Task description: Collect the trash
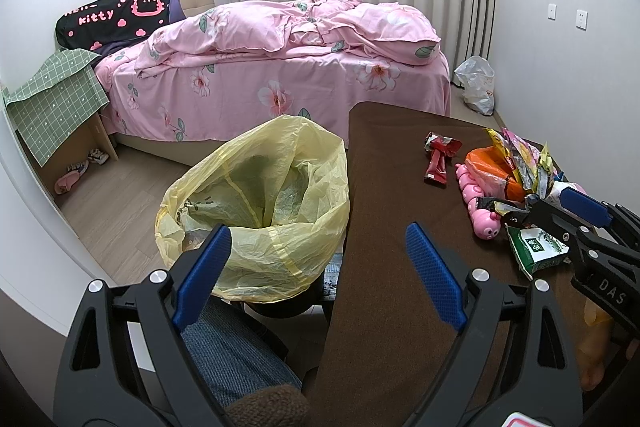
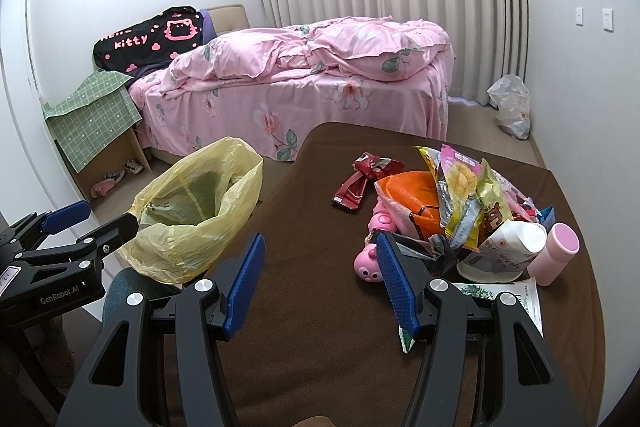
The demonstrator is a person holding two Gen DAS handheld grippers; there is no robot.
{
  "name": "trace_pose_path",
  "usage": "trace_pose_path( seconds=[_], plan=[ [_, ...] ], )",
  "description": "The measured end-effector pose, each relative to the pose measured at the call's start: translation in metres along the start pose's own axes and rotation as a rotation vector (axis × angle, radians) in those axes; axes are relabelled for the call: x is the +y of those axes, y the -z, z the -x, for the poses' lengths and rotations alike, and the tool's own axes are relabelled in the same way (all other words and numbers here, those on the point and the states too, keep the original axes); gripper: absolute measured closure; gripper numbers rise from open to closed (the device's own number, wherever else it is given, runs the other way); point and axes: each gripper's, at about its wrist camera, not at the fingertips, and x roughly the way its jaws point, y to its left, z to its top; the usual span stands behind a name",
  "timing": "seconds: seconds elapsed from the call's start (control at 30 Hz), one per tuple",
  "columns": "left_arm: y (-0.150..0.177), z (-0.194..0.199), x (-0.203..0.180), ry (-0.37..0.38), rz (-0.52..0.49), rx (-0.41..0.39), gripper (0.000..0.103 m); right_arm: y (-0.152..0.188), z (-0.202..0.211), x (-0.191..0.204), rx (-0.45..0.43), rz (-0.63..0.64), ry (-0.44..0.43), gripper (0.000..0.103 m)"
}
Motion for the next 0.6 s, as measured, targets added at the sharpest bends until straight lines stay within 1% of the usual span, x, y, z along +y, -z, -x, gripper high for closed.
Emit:
trace_pose_path(
  seconds=[0.13, 0.23, 0.37, 0.47, 0.6],
  plan=[
    [-0.001, 0.000, 0.000, 0.018, -0.001, -0.018, 0.019, 0.001, 0.001, -0.006, 0.000, 0.001, 0.013, 0.048],
    [-0.003, -0.002, -0.001, 0.036, -0.003, -0.025, 0.019, 0.003, 0.003, -0.017, 0.002, -0.006, 0.042, 0.048],
    [-0.004, -0.011, -0.007, 0.066, -0.020, -0.029, 0.019, 0.008, 0.005, -0.044, 0.008, -0.049, 0.087, 0.048],
    [-0.001, -0.022, -0.014, 0.138, -0.026, -0.025, 0.018, 0.015, 0.008, -0.069, 0.012, -0.084, 0.128, 0.048],
    [0.001, -0.046, -0.031, 0.172, -0.048, 0.002, 0.018, 0.028, 0.007, -0.102, 0.045, -0.103, 0.171, 0.048]
  ],
)
